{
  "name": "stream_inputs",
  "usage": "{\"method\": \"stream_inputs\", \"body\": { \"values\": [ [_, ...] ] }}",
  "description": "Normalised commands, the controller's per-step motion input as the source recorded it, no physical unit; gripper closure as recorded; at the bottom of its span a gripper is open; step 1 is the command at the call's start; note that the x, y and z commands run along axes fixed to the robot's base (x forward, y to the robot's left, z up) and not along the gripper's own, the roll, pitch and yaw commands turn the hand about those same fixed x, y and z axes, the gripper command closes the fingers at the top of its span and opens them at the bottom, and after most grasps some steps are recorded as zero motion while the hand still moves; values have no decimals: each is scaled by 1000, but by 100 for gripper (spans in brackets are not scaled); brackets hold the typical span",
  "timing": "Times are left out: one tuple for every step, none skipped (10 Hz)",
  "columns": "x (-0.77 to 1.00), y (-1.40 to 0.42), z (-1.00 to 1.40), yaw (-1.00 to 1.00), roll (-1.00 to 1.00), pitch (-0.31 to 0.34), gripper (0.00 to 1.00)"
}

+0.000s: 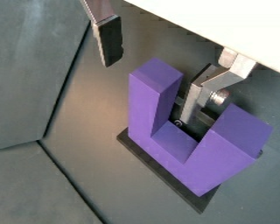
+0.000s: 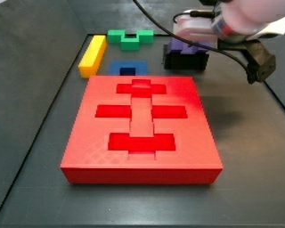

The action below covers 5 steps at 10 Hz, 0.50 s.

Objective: Pick up the purple object. Move up. Place the purple object on the fixture. Regrasp the purple object. Move to above the board. Insert the purple object.
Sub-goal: Regrasp the purple object.

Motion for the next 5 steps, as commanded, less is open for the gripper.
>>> {"method": "stream_inputs", "body": {
  "values": [
    [31,223,-40,0,-34,0,0],
    [29,129,-120,0,0,0,0],
    [23,17,-297,3,200,0,0],
    [0,0,-34,0,0,0,0],
    [91,14,-137,0,0,0,0]
  ]
}}
